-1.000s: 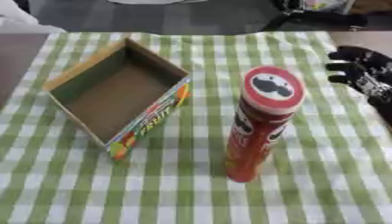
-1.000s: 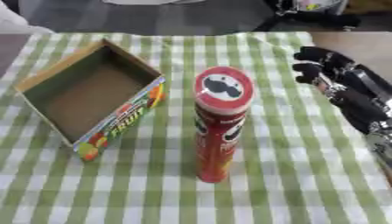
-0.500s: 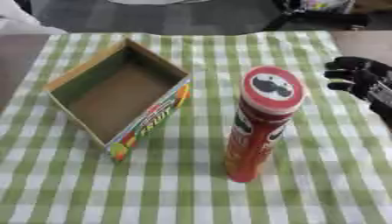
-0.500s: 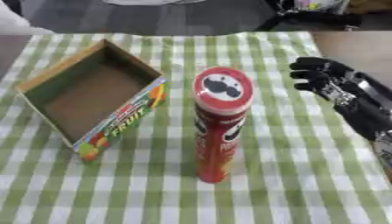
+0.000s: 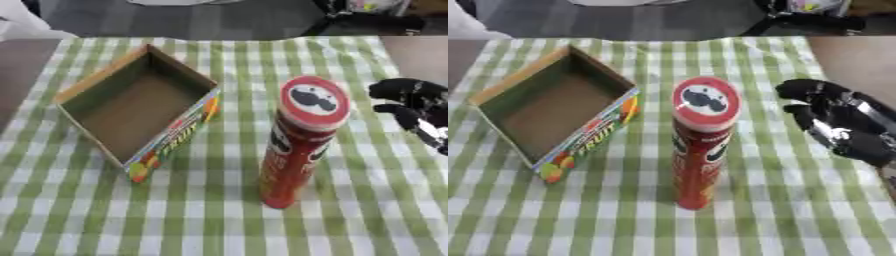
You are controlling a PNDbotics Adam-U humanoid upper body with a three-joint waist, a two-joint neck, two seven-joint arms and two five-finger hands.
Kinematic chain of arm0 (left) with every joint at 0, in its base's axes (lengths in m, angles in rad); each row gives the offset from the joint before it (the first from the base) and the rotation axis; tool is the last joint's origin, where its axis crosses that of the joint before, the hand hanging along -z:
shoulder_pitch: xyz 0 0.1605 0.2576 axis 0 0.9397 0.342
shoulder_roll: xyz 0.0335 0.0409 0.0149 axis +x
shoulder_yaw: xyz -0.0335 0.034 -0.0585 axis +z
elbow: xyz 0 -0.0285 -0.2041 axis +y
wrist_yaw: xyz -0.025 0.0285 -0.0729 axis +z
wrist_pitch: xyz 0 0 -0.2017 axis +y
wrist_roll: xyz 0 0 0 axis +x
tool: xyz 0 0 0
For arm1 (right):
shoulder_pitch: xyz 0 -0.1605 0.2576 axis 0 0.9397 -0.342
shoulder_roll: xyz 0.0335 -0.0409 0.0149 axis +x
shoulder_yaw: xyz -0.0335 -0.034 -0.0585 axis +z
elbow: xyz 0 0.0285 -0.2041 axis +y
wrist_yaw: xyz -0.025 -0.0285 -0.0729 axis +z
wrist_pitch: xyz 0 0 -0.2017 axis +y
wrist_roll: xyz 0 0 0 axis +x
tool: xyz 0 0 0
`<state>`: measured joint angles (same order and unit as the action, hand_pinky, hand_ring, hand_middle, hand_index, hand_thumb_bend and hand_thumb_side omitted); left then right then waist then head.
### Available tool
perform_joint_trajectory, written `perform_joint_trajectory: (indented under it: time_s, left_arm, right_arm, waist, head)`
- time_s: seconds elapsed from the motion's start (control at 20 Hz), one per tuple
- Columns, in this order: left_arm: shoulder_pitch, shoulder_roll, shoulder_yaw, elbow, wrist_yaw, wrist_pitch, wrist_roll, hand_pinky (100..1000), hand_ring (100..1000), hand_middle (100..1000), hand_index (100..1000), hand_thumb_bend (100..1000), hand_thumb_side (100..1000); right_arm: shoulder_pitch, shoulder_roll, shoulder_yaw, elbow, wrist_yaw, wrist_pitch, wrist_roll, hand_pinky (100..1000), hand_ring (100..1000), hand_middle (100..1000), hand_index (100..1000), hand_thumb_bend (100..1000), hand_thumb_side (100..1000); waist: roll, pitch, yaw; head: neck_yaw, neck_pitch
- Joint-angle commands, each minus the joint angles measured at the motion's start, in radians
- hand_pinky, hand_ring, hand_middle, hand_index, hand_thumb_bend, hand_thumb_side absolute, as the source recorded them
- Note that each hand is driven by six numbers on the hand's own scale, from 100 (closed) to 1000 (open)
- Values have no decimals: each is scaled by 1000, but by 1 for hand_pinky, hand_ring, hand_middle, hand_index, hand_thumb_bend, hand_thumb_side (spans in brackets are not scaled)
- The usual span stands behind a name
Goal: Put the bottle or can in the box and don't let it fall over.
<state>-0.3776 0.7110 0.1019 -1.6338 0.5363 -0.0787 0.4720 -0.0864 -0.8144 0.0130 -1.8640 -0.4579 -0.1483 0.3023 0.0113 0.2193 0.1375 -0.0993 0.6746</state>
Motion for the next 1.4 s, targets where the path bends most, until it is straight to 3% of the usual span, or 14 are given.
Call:
perform_joint_trajectory:
  time_s: [0.05, 0.55, 0.85, 1.4]
  left_arm:
    - [-9, 30, 8, -9, 3, -1, -4, 789, 907, 880, 917, 649, 816]
    - [-9, 28, 7, -9, 4, -2, -6, 788, 909, 881, 917, 646, 817]
    - [-8, 25, 5, -9, 6, -1, -9, 786, 910, 881, 915, 645, 818]
    - [-9, 18, 2, -10, 12, 0, -16, 784, 911, 878, 909, 643, 819]
  right_arm:
    - [0, -24, -8, -10, 9, -6, 23, 916, 969, 884, 903, 162, 343]
    - [10, -27, 8, -36, 71, 7, 72, 942, 1000, 931, 935, 177, 355]
    - [14, -24, 25, -48, 111, 34, 50, 945, 1000, 952, 954, 182, 394]
    - [7, -20, 77, -62, 117, 97, 3, 935, 989, 948, 955, 193, 388]
  waist:
    - [3, -13, -1]
    - [4, -11, -2]
    - [3, -11, 0]
    - [-1, -12, 10]
  head:
    - [6, -11]
    - [11, -11]
    - [17, -11]
    - [16, -11]
